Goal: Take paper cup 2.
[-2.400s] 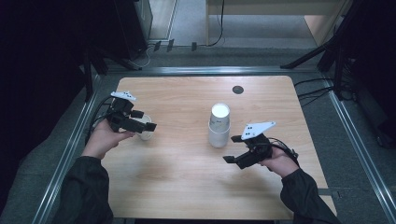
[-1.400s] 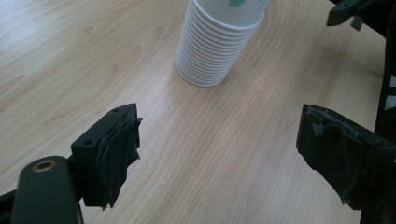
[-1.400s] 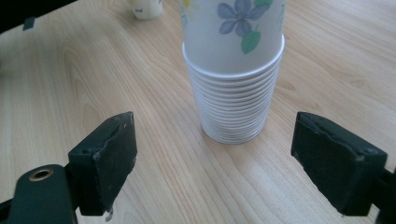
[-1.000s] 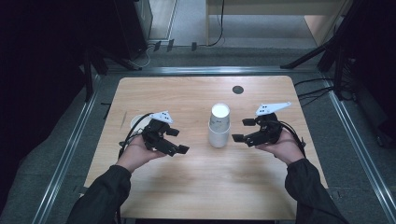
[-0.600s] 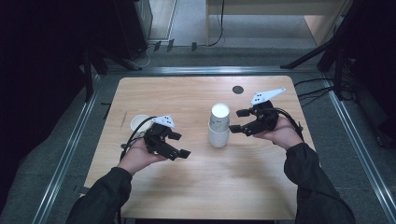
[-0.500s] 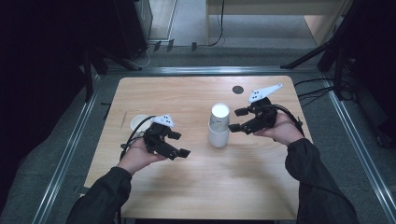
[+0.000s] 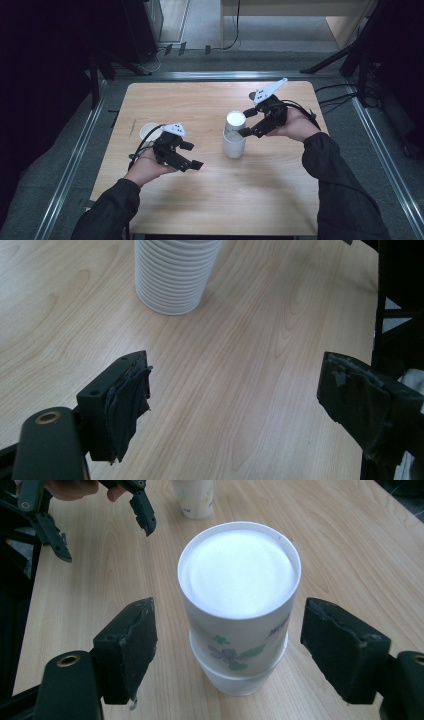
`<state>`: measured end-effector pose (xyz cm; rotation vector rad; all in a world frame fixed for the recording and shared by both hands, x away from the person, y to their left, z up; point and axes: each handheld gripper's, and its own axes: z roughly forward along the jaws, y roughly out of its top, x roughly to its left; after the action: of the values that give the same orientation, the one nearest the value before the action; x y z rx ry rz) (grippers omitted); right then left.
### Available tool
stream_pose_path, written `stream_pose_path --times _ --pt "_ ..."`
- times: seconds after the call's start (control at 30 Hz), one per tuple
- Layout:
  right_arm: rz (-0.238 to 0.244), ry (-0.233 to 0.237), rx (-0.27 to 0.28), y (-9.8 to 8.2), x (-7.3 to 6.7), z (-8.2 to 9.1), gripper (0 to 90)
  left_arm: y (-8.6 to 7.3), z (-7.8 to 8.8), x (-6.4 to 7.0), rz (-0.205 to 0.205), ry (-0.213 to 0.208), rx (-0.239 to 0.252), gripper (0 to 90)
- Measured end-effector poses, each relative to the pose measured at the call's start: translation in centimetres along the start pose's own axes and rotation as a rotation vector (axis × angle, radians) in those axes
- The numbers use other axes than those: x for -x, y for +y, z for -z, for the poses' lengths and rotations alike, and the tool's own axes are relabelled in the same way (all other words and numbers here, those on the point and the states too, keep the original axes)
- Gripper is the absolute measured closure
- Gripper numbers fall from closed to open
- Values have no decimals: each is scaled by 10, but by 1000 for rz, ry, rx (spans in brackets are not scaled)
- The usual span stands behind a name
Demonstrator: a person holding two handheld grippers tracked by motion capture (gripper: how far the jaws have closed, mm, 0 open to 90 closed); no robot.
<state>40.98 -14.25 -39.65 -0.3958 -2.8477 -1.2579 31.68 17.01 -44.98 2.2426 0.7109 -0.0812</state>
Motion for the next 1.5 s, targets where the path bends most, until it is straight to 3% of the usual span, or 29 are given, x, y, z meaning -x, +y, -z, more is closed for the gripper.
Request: stream_pose_path --times 0.3,0.5,0.67,0.87,1.5 --pt "1 6 -73 13 4 -15 225 -1 0 1 -6 4 -3 137" --pt "13 4 -163 26 3 -25 234 -1 0 1 -13 4 -8 137" --pt "36 -10 -230 35 3 -30 247 -1 1 0 -16 10 -18 137" --pt "67 -17 -275 42 5 -34 280 -2 2 0 -19 10 -13 137" --pt "73 -33 -283 49 0 -26 312 -1 0 2 -31 6 -24 137"
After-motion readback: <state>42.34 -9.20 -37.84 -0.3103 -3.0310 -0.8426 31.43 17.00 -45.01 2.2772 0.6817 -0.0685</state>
